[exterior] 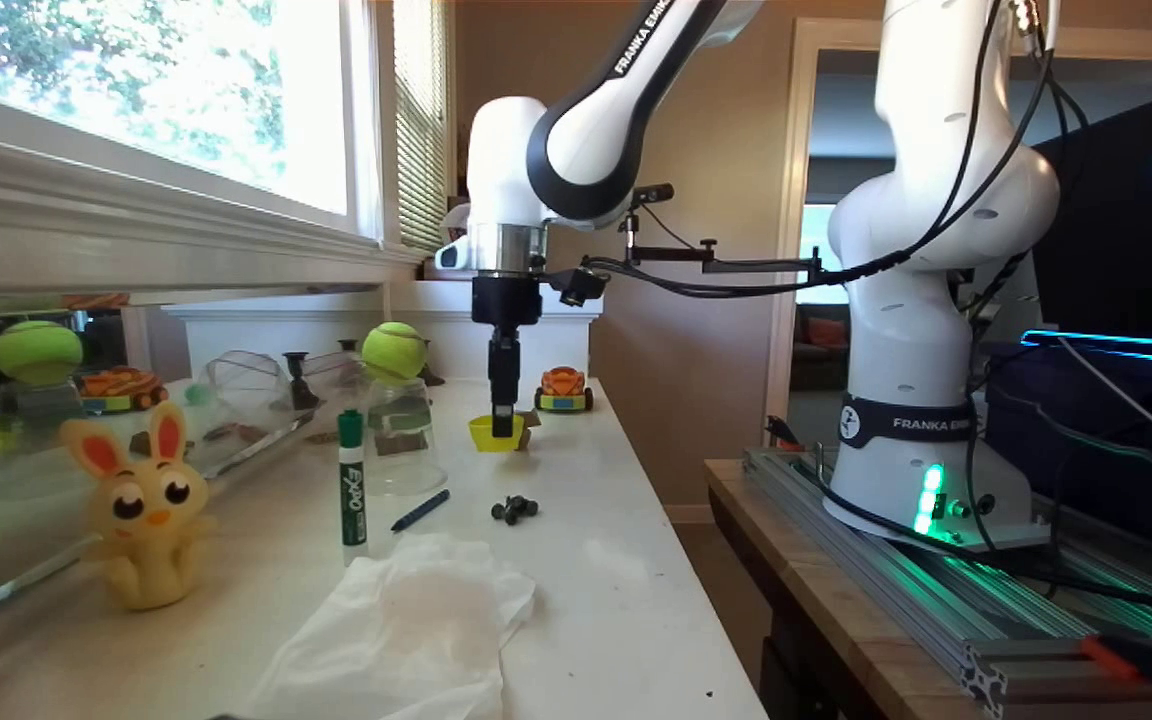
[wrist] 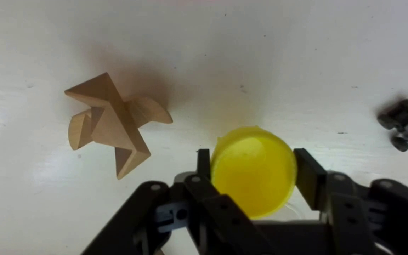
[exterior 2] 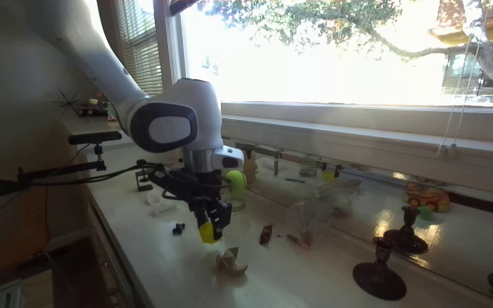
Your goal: Put the yellow bowl on the counter, then place the green toy in it
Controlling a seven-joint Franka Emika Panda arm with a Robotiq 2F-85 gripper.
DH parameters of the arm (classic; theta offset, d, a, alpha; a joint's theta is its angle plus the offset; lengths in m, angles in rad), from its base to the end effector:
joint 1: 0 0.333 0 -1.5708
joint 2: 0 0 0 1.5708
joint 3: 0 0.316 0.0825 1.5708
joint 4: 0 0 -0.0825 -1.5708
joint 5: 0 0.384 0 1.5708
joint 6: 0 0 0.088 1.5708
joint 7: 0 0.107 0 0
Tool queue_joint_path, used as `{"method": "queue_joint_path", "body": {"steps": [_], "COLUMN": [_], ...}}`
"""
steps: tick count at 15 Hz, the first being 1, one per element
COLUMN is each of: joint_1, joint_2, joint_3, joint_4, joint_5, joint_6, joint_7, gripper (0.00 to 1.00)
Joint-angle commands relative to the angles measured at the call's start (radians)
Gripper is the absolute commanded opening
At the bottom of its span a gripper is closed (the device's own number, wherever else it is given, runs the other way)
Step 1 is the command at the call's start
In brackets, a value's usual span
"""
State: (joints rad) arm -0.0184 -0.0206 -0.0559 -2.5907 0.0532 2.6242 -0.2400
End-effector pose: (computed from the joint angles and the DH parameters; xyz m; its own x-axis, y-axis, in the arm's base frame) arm 0.4454 -0.0343 0.2702 0.9911 0.1192 0.0589 0.1203 -0.9926 -0.0164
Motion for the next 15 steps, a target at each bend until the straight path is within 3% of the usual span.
{"method": "queue_joint_path", "body": {"steps": [1,5,6,7,8,10,15], "joint_1": [-0.006,-0.012,-0.014,-0.014,-0.015,-0.015,-0.012], "joint_2": [0.035,0.054,0.054,0.053,0.053,0.05,0.008], "joint_3": [0.004,0.009,0.009,0.01,0.009,0.01,0.011], "joint_4": [-0.001,0.002,0.001,-0.001,-0.002,-0.002,-0.007], "joint_5": [0.089,0.108,0.099,0.103,0.084,0.087,0.048], "joint_6": [0.043,0.039,0.038,0.036,0.042,0.038,-0.008], "joint_7": [-0.077,-0.093,-0.09,-0.094,-0.079,-0.082,-0.067], "gripper": [0.35,0.35,0.44,0.85,0.86,0.98,1.0]}}
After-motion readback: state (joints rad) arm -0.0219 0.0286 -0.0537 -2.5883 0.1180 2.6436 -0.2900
